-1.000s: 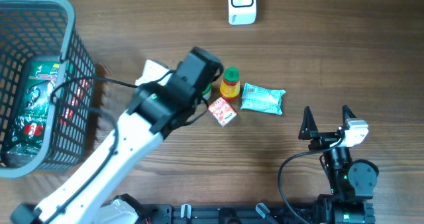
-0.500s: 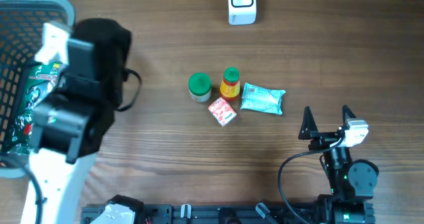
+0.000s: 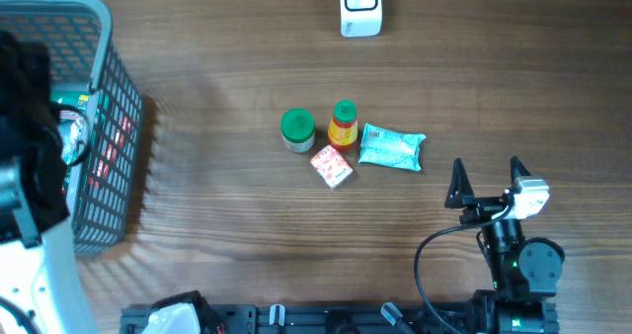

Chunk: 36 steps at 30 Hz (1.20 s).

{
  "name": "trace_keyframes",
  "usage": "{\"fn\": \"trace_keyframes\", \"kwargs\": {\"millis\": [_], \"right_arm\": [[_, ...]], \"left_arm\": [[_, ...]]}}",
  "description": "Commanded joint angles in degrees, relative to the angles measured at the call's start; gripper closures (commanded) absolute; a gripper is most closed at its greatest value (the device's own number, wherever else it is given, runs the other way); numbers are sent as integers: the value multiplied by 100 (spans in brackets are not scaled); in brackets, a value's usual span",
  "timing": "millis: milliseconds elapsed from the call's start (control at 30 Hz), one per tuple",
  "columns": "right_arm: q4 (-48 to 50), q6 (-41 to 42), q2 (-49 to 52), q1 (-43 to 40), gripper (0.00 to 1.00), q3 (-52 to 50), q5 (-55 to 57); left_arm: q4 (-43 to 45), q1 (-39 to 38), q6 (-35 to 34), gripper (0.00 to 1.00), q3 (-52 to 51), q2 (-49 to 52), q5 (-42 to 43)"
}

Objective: Scan the item barcode
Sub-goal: 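Reach into the basket and grasp the red Nescafe stick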

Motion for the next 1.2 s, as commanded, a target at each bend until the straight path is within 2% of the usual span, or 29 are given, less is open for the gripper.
{"fn": "trace_keyframes", "kwargs": {"millis": [0, 233, 433, 600, 700, 867, 1167], "right_arm": [[20, -105, 7, 33, 0, -9, -33], [17, -105, 7, 33, 0, -9, -33], [20, -103, 7, 33, 0, -9, -33], [17, -103, 7, 33, 0, -9, -33], [20, -101, 7, 33, 0, -9, -33], [20, -103, 7, 33, 0, -9, -33], [20, -103, 7, 33, 0, -9, -33]], "left_arm": [[-396, 737, -243, 43, 48, 424, 623], [-1141, 1650, -1038, 41, 48, 1425, 1480], [-1204, 2208, -1088, 41, 48, 2269, 2212], [-1403, 2358, -1088, 34, 7, 2898, 2258], [-1408, 2361, -1110, 35, -101, 3246, 2446], [-1392, 2361, -1648, 35, -315, 3694, 2588], [-953, 2354, -1862, 36, -955, 3965, 2590]]}}
